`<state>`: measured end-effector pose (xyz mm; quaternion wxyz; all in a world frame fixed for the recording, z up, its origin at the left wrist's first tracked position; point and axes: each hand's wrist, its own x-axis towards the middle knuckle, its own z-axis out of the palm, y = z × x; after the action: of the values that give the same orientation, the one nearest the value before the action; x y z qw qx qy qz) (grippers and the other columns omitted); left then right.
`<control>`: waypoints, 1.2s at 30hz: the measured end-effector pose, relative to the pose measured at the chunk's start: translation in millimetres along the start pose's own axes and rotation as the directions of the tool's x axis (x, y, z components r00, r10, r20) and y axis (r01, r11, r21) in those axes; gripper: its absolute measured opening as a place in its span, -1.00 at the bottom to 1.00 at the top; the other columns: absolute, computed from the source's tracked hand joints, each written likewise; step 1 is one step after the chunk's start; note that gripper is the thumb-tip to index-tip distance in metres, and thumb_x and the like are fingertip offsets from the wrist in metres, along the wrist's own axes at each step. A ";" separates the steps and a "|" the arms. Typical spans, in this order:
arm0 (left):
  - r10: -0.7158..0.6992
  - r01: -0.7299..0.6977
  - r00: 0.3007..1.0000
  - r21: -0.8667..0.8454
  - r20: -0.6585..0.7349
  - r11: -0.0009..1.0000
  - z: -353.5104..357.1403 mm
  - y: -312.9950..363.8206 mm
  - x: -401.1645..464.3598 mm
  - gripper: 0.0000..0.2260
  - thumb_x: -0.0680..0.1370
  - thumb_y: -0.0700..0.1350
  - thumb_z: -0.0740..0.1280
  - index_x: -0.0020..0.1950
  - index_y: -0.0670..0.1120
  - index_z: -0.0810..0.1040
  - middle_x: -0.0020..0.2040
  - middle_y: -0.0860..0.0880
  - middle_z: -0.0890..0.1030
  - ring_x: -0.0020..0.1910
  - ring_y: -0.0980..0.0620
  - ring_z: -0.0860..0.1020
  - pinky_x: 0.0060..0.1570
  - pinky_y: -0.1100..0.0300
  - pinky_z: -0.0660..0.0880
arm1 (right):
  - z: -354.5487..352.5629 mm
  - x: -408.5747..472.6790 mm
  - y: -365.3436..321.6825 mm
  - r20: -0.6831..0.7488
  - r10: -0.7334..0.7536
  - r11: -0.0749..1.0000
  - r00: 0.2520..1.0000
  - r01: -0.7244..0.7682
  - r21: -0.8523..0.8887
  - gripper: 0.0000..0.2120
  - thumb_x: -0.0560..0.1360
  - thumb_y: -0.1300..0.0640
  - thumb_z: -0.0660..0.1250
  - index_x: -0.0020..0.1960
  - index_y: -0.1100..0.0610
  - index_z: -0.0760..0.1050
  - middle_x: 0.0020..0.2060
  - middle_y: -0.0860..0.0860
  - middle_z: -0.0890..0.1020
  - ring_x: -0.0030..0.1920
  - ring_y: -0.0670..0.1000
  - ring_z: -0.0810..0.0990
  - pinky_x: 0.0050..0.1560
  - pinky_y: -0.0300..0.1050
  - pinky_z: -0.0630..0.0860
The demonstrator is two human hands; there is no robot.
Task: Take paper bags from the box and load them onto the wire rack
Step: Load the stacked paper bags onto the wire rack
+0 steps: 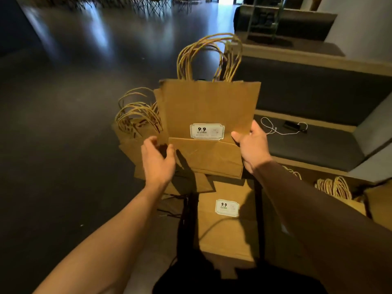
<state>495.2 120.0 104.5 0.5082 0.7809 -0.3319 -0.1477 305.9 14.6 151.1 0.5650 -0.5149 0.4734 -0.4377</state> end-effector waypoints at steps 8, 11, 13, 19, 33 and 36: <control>-0.348 -0.262 0.681 0.658 0.644 0.706 10.1 -57.9 4.2 -0.69 0.62 0.02 0.18 0.23 -0.12 0.55 0.21 -0.18 0.58 0.17 -0.16 0.54 0.18 0.03 0.50 | 15.1 4.9 -14.8 0.010 0.008 0.999 1.000 -0.009 0.044 -0.71 0.57 0.32 0.27 0.09 -0.06 0.53 0.07 -0.01 0.67 0.11 0.04 0.65 0.12 0.14 0.59; -0.421 -0.352 0.586 0.685 0.693 0.638 20.7 -65.2 12.0 -0.63 0.60 0.01 0.18 0.35 -0.11 0.47 0.32 -0.17 0.51 0.29 -0.17 0.48 0.29 -0.01 0.43 | 15.2 3.6 -21.3 0.054 -0.003 0.997 0.999 -0.001 0.077 -0.71 0.57 0.37 0.25 0.20 0.08 0.50 0.11 0.05 0.66 0.12 0.08 0.65 0.09 0.10 0.61; -0.467 -0.388 0.511 0.678 0.722 0.624 32.7 -79.4 23.2 -0.54 0.54 0.11 0.11 0.35 -0.06 0.47 0.38 -0.14 0.48 0.34 -0.16 0.44 0.35 -0.07 0.36 | 14.6 3.5 -18.2 0.063 0.003 0.998 0.998 -0.007 0.057 -0.69 0.56 0.40 0.24 0.20 0.11 0.50 0.14 0.10 0.64 0.15 0.12 0.63 0.15 0.14 0.58; -0.524 -0.396 0.467 0.698 0.712 0.596 45.2 -103.3 31.3 -0.37 0.48 0.20 0.10 0.54 0.04 0.27 0.56 -0.07 0.24 0.52 -0.17 0.21 0.46 -0.20 0.20 | 15.7 -5.6 6.9 0.158 -0.032 0.999 0.987 0.037 -0.029 -0.67 0.54 0.40 0.25 0.29 0.23 0.43 0.15 0.18 0.61 0.13 0.12 0.63 0.12 0.02 0.60; -0.514 -0.402 0.476 0.696 0.714 0.594 26.7 -83.3 21.5 -0.43 0.54 0.25 0.06 0.45 0.00 0.41 0.48 -0.16 0.37 0.43 -0.23 0.33 0.34 -0.10 0.31 | 75.9 -14.2 47.4 0.171 0.123 0.984 0.978 -0.097 -0.151 -0.80 0.57 0.34 0.25 0.15 0.17 0.52 -0.04 0.06 0.65 -0.13 -0.10 0.67 -0.21 -0.27 0.60; -0.498 -0.401 0.499 0.698 0.709 0.593 25.3 -85.7 19.7 -0.45 0.58 0.24 0.04 0.45 -0.02 0.42 0.46 -0.16 0.40 0.42 -0.21 0.35 0.31 -0.08 0.31 | 90.1 -13.6 69.2 0.135 0.206 0.971 0.969 -0.184 -0.155 -0.64 0.55 0.26 0.33 0.33 0.20 0.45 0.15 0.10 0.61 0.15 0.05 0.61 0.16 -0.02 0.58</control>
<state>526.9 111.8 19.1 -0.1460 0.7433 -0.5400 -0.3668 392.9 49.0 85.3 0.6016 -0.5359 0.5076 -0.3053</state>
